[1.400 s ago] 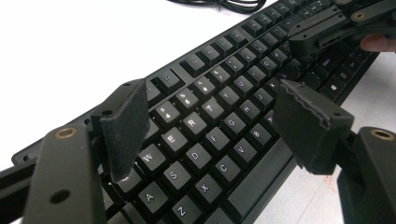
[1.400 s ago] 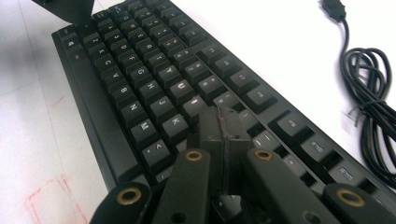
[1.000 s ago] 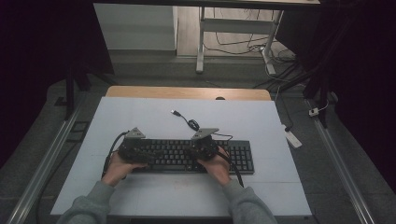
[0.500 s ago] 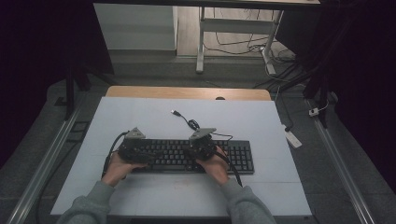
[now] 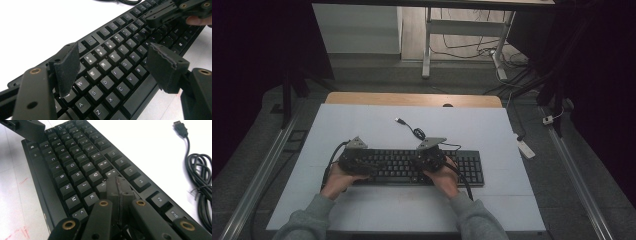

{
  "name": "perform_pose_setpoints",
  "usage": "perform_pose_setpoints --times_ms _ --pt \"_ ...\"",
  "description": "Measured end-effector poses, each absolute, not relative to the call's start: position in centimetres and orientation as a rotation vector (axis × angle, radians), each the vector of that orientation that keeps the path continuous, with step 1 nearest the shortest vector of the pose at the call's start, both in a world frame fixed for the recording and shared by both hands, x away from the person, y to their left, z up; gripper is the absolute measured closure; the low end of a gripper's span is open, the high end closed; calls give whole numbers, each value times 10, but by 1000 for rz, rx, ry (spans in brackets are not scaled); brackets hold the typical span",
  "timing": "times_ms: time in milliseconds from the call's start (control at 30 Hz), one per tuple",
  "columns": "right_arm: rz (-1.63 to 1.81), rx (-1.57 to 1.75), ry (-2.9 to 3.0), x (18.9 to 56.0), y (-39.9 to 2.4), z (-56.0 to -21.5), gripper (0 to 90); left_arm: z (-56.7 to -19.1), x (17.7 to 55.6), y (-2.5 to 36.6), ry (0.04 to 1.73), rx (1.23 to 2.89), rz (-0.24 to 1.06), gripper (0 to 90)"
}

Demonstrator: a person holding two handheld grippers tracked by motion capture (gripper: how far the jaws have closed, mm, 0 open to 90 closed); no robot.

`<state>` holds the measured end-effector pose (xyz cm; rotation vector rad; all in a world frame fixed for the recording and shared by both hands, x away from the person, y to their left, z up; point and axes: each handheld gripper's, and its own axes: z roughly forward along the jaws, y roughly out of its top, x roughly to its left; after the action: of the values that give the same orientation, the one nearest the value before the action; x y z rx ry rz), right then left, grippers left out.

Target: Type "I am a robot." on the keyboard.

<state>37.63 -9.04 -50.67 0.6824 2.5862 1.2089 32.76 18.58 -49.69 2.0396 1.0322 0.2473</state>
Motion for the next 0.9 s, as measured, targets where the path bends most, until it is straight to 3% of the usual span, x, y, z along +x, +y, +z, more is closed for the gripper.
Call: perform_pose_setpoints --times_ms 533,900 --pt "1256 752 2520 366 -122 -501 625 -497 328 187 1035 2039 251 273" --pt "1263 785 2452 349 -162 -497 549 -497 328 187 1035 2038 257 274"
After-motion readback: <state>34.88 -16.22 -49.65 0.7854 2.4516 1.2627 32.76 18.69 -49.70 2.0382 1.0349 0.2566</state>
